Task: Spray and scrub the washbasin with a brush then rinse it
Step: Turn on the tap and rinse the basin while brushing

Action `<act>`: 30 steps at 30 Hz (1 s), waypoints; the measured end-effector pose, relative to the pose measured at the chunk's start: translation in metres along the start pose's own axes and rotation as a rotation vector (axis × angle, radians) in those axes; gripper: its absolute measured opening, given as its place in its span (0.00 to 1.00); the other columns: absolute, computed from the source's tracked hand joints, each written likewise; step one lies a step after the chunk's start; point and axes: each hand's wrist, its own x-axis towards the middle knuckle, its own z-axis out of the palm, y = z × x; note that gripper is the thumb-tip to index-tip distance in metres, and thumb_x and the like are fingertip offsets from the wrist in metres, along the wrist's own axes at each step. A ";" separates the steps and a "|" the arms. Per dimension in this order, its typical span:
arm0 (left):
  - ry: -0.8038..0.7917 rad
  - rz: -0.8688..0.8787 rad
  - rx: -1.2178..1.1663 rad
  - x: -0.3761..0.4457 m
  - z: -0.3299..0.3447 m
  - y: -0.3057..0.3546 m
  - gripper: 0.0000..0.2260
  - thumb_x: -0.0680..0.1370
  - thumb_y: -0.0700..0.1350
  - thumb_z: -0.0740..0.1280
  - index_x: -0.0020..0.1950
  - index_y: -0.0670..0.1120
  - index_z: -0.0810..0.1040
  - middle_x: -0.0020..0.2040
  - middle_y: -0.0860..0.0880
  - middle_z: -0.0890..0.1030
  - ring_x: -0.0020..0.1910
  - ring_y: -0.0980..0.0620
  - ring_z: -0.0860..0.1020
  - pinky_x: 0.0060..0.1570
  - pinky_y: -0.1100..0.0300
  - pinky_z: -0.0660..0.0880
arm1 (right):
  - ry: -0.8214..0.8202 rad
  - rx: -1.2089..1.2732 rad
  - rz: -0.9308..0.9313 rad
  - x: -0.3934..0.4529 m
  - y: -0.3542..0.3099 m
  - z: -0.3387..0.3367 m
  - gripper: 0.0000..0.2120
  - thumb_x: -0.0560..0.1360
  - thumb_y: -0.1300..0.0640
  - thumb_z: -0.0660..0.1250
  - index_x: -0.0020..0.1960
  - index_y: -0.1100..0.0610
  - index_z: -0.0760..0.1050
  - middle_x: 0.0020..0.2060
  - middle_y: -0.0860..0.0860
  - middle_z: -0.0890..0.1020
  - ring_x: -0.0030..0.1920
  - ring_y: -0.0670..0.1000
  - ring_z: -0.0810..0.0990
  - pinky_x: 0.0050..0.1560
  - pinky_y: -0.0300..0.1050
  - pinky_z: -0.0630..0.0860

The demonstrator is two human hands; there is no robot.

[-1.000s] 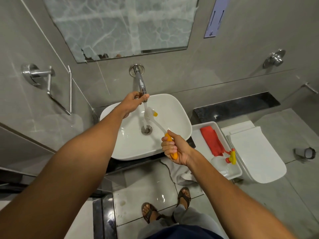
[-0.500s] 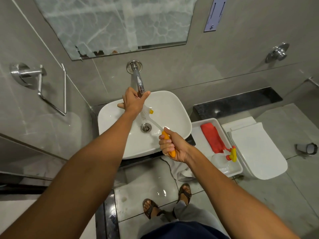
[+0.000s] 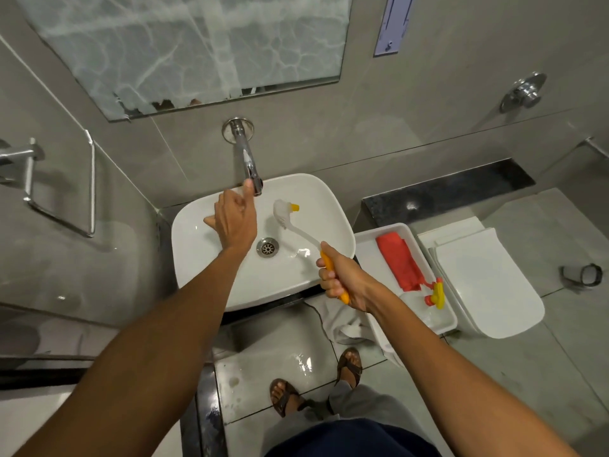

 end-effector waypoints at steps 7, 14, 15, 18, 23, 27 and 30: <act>-0.142 0.109 0.054 -0.045 0.035 -0.022 0.22 0.88 0.53 0.61 0.38 0.42 0.69 0.37 0.43 0.75 0.41 0.35 0.77 0.55 0.38 0.76 | 0.182 -0.303 -0.261 -0.009 -0.005 -0.064 0.23 0.82 0.34 0.58 0.43 0.53 0.69 0.27 0.47 0.67 0.24 0.45 0.62 0.23 0.39 0.61; -0.268 0.353 0.109 -0.075 0.111 0.025 0.15 0.83 0.56 0.71 0.54 0.43 0.80 0.53 0.46 0.82 0.53 0.41 0.80 0.57 0.43 0.76 | 0.494 -0.377 -0.343 0.017 0.017 -0.151 0.21 0.83 0.38 0.60 0.39 0.52 0.69 0.27 0.45 0.70 0.26 0.45 0.68 0.27 0.39 0.66; -0.292 0.379 0.121 -0.079 0.121 0.029 0.17 0.83 0.57 0.70 0.60 0.44 0.80 0.58 0.46 0.82 0.57 0.42 0.80 0.60 0.44 0.75 | 0.537 -0.404 -0.339 0.023 0.025 -0.160 0.22 0.84 0.38 0.59 0.40 0.52 0.69 0.29 0.45 0.72 0.28 0.45 0.70 0.30 0.40 0.68; -0.395 0.385 0.176 -0.086 0.156 0.036 0.29 0.83 0.63 0.64 0.77 0.45 0.72 0.76 0.45 0.75 0.74 0.43 0.74 0.76 0.46 0.70 | 0.637 -0.464 -0.274 0.050 0.047 -0.184 0.22 0.84 0.37 0.57 0.41 0.52 0.72 0.33 0.48 0.77 0.34 0.48 0.76 0.39 0.42 0.72; -0.471 0.431 0.394 -0.114 0.202 0.024 0.44 0.83 0.71 0.53 0.89 0.43 0.46 0.89 0.45 0.45 0.89 0.45 0.45 0.86 0.51 0.44 | 0.592 -0.607 -0.144 0.102 0.081 -0.213 0.24 0.86 0.39 0.53 0.55 0.58 0.76 0.43 0.53 0.82 0.47 0.55 0.83 0.54 0.53 0.80; -0.406 0.415 0.384 -0.125 0.218 0.015 0.42 0.85 0.67 0.58 0.89 0.44 0.47 0.89 0.46 0.44 0.89 0.46 0.43 0.87 0.50 0.45 | 0.548 -0.673 -0.136 0.145 0.099 -0.224 0.22 0.87 0.43 0.54 0.53 0.61 0.74 0.35 0.52 0.78 0.39 0.53 0.80 0.47 0.55 0.82; -0.420 0.392 0.364 -0.123 0.221 0.015 0.40 0.86 0.65 0.57 0.89 0.45 0.47 0.89 0.48 0.43 0.89 0.48 0.43 0.86 0.51 0.44 | 0.537 -0.679 -0.088 0.170 0.106 -0.231 0.21 0.87 0.44 0.53 0.55 0.61 0.74 0.40 0.55 0.80 0.43 0.56 0.82 0.50 0.56 0.83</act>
